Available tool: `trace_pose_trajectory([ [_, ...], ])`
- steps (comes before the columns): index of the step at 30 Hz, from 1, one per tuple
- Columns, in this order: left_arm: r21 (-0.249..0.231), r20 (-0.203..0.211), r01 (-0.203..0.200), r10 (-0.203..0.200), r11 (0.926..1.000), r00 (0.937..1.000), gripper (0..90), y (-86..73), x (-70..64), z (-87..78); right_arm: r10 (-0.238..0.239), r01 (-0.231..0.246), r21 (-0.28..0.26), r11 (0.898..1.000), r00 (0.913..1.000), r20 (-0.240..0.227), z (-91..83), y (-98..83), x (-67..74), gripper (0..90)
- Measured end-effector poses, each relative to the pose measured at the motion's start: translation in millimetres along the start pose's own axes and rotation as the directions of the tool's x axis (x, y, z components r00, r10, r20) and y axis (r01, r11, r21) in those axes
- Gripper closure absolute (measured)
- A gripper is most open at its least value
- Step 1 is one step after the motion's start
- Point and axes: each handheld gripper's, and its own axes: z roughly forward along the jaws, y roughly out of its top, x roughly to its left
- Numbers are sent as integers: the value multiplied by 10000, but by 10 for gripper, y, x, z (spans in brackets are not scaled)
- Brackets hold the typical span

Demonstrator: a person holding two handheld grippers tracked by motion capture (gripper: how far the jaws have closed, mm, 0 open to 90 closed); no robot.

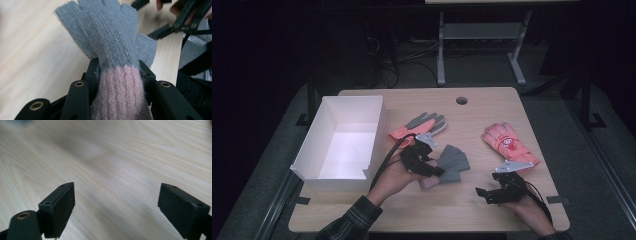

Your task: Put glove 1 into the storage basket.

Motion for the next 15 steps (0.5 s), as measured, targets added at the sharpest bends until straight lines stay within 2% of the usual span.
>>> trace_pose_trajectory([
  [8,-152,-550,161,-170,9998,9983,619,93,119,-345,-28,28,-15,10000,10000,8,-2,-1,-8,140],
  [9,-195,-720,164,-178,9997,9972,619,99,164,-439,-21,21,-1,10000,10000,14,-1,-1,-8,140],
  [12,-431,-956,291,-331,9986,9949,619,102,225,-570,-15,15,6,10000,10000,9,1,-2,-11,140],
  [14,-672,-1316,471,-556,9966,9897,619,98,307,-740,21,-21,12,10000,10000,32,5,-3,-17,140],
  [15,-672,-1316,471,-556,9966,9897,619,98,307,-740,21,-21,12,10000,10000,32,5,-3,-17,140],
])
